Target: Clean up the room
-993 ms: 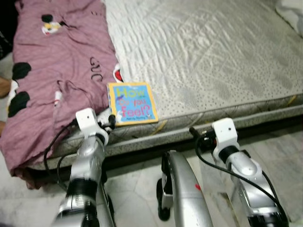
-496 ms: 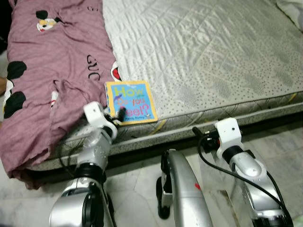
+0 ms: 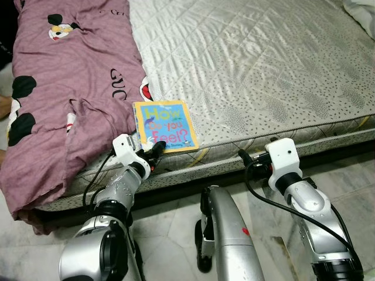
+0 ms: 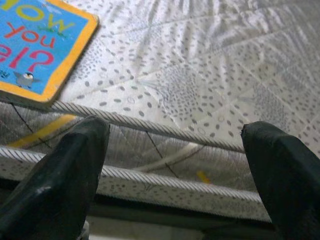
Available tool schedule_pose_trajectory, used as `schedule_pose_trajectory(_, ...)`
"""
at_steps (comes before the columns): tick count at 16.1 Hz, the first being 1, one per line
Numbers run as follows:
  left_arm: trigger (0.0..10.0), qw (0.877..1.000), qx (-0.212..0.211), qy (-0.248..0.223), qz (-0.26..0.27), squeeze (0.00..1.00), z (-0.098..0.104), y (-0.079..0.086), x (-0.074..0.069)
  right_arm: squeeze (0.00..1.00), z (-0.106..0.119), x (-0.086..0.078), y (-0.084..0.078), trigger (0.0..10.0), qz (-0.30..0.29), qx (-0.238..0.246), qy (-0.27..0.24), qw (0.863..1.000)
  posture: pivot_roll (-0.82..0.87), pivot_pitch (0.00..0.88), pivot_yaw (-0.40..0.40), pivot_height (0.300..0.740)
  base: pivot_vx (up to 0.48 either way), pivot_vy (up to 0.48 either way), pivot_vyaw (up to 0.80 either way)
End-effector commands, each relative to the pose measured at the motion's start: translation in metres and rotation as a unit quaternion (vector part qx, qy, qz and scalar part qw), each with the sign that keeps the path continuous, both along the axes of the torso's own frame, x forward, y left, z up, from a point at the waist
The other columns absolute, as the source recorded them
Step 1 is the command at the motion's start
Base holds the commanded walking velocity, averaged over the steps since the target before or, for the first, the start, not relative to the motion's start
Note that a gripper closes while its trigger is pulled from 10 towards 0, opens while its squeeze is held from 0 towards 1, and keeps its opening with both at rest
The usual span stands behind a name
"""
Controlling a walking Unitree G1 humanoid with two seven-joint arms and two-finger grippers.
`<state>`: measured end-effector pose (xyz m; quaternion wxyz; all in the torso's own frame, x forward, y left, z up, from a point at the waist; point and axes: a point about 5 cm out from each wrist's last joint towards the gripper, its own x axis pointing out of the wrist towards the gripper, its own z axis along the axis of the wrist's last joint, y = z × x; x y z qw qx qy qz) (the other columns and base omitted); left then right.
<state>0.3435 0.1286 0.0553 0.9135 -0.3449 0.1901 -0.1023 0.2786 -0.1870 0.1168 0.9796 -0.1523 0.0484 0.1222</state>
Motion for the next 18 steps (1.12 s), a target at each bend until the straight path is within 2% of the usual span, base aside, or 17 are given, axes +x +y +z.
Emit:
schedule_pose_trajectory(1, 0.0, 1.0, -0.016, 0.002, -0.004, 0.0, -0.001, -0.002, 0.0, 0.0, -0.001, 0.001, -0.002, 10.0, -0.006, -0.004, -0.002, 1.0, -0.17, 0.153, -0.051, 0.527, 0.0, 0.0, 0.0)
schedule_pose_trajectory(5, 0.0, 0.999, -0.029, -0.014, 0.009, 0.0, 0.006, 0.008, 0.005, 0.0, 0.001, 0.009, 0.002, 10.0, -0.004, -0.007, -0.014, 1.0, -0.17, 0.124, -0.048, 0.527, 0.0, 0.0, 0.0)
schedule_pose_trajectory(18, 0.0, 0.998, -0.043, -0.028, 0.032, 0.0, 0.012, 0.021, 0.01, 0.0, 0.001, 0.019, 0.006, 10.0, 0.0, -0.009, -0.031, 0.999, -0.16, 0.099, -0.041, 0.527, 0.0, 0.0, 0.0)
